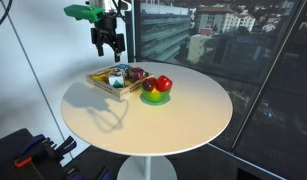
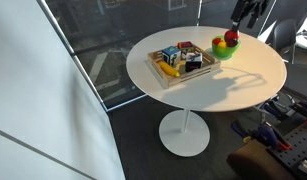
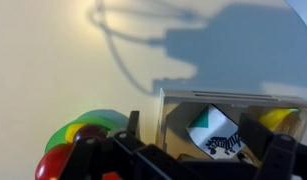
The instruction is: Pick up the brown plum toy from the green bowl and put it on the table
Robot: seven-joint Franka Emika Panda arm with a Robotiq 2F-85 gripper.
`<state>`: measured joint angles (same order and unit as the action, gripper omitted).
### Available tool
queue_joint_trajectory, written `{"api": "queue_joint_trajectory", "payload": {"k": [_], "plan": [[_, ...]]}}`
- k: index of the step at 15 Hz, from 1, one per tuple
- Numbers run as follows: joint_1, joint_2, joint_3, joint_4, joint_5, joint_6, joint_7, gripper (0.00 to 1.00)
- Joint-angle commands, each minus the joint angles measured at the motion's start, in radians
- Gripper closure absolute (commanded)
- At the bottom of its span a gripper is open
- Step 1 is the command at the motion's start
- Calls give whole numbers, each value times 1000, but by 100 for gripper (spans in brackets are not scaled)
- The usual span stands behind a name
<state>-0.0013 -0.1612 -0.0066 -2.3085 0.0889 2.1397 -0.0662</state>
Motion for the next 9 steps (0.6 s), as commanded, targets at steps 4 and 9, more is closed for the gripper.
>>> {"api": "queue_joint_trajectory", "payload": {"k": [4,9], "plan": [[-46,147,-40,155,-43,-3,48,0],[-64,249,-62,239,-79,0,115,0]]}}
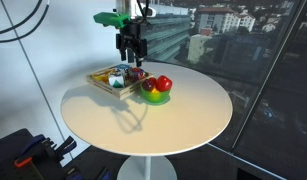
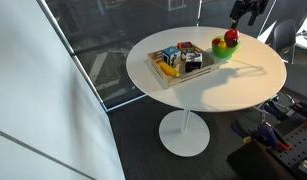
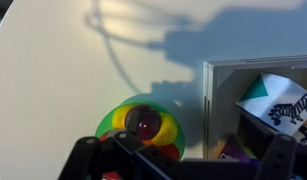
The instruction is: Pick up the brown plum toy from the green bowl and put it on the table
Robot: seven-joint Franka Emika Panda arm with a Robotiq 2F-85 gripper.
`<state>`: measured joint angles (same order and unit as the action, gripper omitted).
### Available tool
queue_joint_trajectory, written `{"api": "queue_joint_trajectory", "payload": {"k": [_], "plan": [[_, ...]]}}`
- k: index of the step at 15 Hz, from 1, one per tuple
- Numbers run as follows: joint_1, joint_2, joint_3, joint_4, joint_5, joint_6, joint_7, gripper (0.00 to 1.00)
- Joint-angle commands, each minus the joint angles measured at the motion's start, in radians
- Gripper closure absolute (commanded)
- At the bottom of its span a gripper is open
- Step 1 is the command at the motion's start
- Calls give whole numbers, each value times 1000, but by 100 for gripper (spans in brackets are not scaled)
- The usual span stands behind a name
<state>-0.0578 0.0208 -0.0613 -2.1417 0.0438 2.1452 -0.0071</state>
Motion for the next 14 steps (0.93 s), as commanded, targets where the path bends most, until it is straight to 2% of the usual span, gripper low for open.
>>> {"api": "queue_joint_trajectory", "payload": {"k": [1,8,14], "plan": [[-8,84,-10,87,-44,-7,71,0],[1,203,-29,172,-128,-5,184,0],[1,262,-36,208,-143,5,193,0]]}}
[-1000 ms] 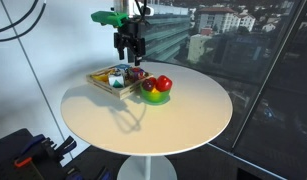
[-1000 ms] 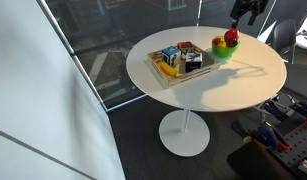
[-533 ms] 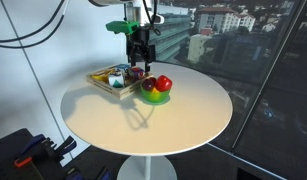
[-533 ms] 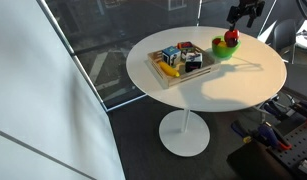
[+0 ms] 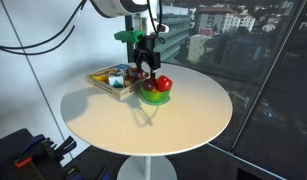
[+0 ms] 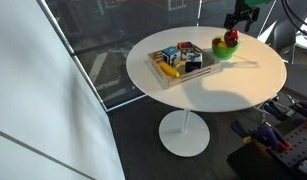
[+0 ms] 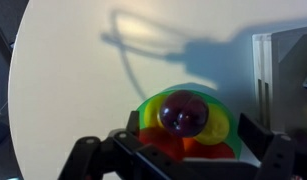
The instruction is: Pick up the brown plum toy from the green bowl and put it on the table
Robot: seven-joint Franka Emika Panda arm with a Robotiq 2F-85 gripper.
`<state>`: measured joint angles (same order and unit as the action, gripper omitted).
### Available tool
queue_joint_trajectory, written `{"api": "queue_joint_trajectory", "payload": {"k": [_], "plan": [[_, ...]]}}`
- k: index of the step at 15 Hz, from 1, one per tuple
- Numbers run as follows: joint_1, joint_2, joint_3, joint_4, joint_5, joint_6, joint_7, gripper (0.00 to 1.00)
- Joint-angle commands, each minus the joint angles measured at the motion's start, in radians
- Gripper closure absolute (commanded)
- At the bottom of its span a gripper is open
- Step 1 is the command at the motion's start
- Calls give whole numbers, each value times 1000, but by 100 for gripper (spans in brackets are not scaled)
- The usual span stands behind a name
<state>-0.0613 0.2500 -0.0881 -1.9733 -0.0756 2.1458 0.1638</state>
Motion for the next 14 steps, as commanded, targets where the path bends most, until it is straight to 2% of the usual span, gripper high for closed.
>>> {"api": "queue_joint_trajectory", "payload": {"k": [1,14], "plan": [[4,40,-11,44,-23,6,20,0],[2,69,-7,25,7,56,1,0]]}}
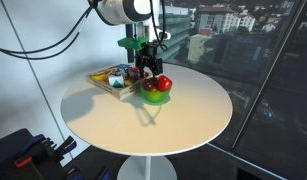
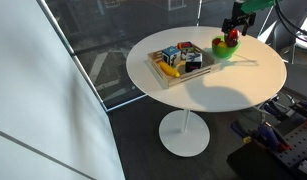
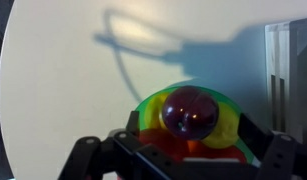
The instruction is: Pick up the brown plum toy from the green bowl and put it on the table
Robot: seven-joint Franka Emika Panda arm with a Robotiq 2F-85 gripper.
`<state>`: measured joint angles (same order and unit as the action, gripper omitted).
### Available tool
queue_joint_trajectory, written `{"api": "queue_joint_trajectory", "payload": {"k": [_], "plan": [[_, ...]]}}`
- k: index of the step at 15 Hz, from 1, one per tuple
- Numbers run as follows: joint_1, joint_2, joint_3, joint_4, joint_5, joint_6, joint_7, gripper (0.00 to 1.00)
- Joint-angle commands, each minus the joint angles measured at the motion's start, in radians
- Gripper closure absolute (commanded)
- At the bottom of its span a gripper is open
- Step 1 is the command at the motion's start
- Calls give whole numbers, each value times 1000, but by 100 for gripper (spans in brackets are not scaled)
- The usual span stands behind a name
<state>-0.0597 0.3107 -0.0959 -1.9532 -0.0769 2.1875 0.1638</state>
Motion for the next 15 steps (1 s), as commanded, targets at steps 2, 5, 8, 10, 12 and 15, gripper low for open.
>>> {"api": "queue_joint_trajectory", "payload": {"k": [2,5,8,10,12,15], "plan": [[0,11,1,3,11,18,0,0],[0,12,2,-1,13,21,-1,26],[0,5,3,-3,15,17,0,51],[1,-3,2,-3,15,10,0,68],[1,-19,1,-1,14,-3,2,73],[1,-54,2,-3,17,-17,1,97]]}}
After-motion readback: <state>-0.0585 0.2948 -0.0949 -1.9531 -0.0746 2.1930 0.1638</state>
